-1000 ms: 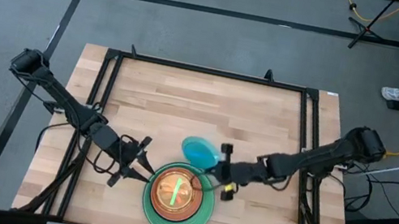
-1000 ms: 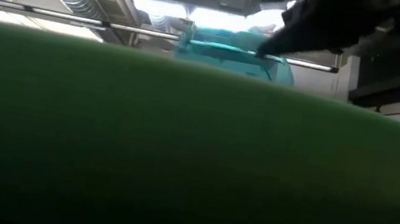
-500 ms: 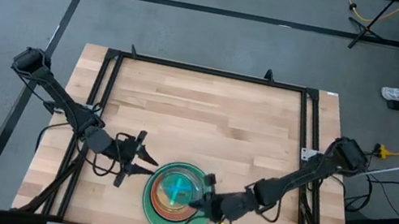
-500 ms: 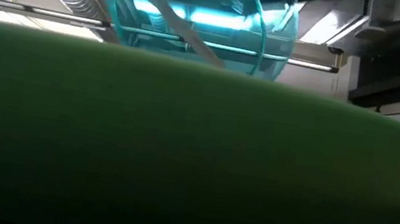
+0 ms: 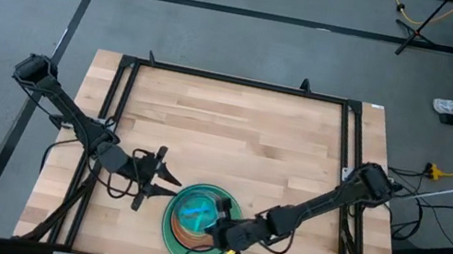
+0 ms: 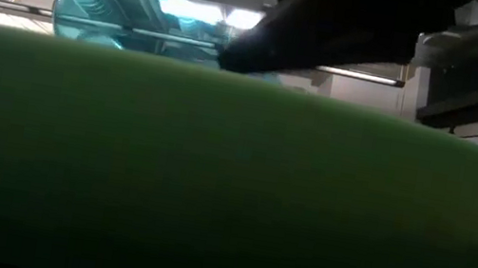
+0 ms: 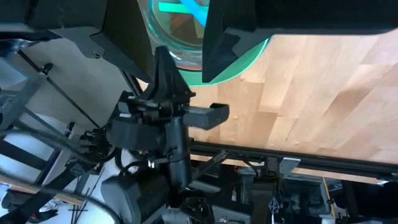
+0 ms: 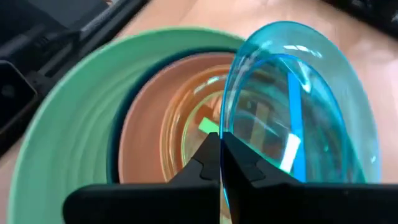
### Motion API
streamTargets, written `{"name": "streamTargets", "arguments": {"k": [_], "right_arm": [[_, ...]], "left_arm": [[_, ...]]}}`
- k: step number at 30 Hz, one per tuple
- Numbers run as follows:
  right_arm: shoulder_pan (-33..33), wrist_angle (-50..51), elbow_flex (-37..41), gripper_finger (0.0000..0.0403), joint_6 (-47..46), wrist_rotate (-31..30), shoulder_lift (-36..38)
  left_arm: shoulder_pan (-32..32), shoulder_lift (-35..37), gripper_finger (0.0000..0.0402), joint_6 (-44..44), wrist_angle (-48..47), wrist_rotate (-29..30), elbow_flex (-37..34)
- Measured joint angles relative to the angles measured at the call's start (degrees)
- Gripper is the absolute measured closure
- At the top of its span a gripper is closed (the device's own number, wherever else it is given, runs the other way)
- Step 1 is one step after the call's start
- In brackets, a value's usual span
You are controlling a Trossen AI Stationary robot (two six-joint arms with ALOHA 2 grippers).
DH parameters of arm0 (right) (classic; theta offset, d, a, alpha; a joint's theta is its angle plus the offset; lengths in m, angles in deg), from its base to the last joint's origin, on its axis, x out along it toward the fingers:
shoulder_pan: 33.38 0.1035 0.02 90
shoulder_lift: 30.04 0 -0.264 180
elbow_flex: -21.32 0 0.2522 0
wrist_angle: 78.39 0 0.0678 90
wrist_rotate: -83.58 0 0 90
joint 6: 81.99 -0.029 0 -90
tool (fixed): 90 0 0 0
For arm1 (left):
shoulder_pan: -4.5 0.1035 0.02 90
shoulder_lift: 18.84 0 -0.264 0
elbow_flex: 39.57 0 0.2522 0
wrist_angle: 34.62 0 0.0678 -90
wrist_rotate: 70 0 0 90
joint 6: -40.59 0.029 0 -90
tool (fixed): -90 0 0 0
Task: Stack plastic plates
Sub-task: Stack the blue plate on top of the green plate
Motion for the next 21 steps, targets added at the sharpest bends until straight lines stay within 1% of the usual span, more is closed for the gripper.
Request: {"name": "streamTargets", "arguments": {"k": [2,6,9,12,18,21], "right_arm": [[-0.25,0.64,0.02,0.0402,-2.85,-0.41,-0.09],[-0.9,1.5,0.0,0.0402,-6.38,2.67,-0.09],[-0.93,1.49,0.02,0.039,-6.88,4.26,-0.09],[-0.89,1.53,0.02,0.0364,-6.93,4.47,-0.09],[-0.88,1.46,0.02,0.0299,-6.92,5.47,-0.09],[-0.86,1.67,0.02,0.0275,-6.94,6.57,0.26]], "left_arm": [[-0.01,0.0,0.0272,0.0,0.08,0.0,0.0],[-0.01,0.0,0.0272,0.0,0.08,-0.11,0.0],[-0.01,0.0,0.0272,0.01,0.08,-0.11,0.0],[-0.01,0.0,0.0272,0.02,0.07,-0.11,0.0],[-0.01,0.0,0.0272,0.0,0.06,-0.11,0.0],[-0.01,0.0,0.0272,0.0,0.03,-0.11,0.0]]}}
